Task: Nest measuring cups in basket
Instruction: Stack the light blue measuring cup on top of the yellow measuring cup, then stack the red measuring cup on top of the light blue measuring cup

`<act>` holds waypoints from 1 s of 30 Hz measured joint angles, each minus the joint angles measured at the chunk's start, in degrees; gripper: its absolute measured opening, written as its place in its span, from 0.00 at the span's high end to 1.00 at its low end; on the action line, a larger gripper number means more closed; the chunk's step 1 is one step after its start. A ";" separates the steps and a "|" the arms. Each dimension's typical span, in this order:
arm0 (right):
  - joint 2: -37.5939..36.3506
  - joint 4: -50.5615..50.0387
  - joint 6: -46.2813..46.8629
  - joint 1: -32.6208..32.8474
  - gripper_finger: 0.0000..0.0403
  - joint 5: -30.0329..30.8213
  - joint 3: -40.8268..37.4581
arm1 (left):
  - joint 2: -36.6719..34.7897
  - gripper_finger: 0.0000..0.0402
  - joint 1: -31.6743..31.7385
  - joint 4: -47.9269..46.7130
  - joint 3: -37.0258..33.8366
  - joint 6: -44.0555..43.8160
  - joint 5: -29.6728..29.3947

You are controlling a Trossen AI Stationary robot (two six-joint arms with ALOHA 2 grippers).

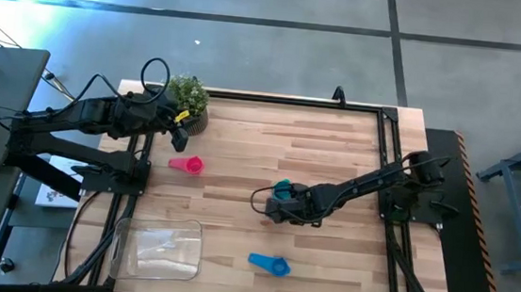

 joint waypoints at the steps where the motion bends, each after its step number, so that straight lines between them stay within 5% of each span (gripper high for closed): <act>1: 0.00 -0.03 -0.01 0.00 0.81 -0.18 0.00 | 0.00 0.71 0.00 0.00 0.00 0.00 0.13; 16: -4.37 -4.81 -8.18 -0.94 0.81 -1.38 0.00 | -0.02 0.71 0.02 -13.54 0.00 -4.98 3.32; 23: -13.15 -10.00 -20.02 -5.03 0.81 2.84 0.00 | -0.03 0.71 0.00 -16.29 -1.91 -6.88 10.15; 30: -21.58 -13.06 -34.37 -10.62 0.81 5.03 0.00 | 0.02 0.71 -0.02 -16.04 -8.06 -10.14 10.77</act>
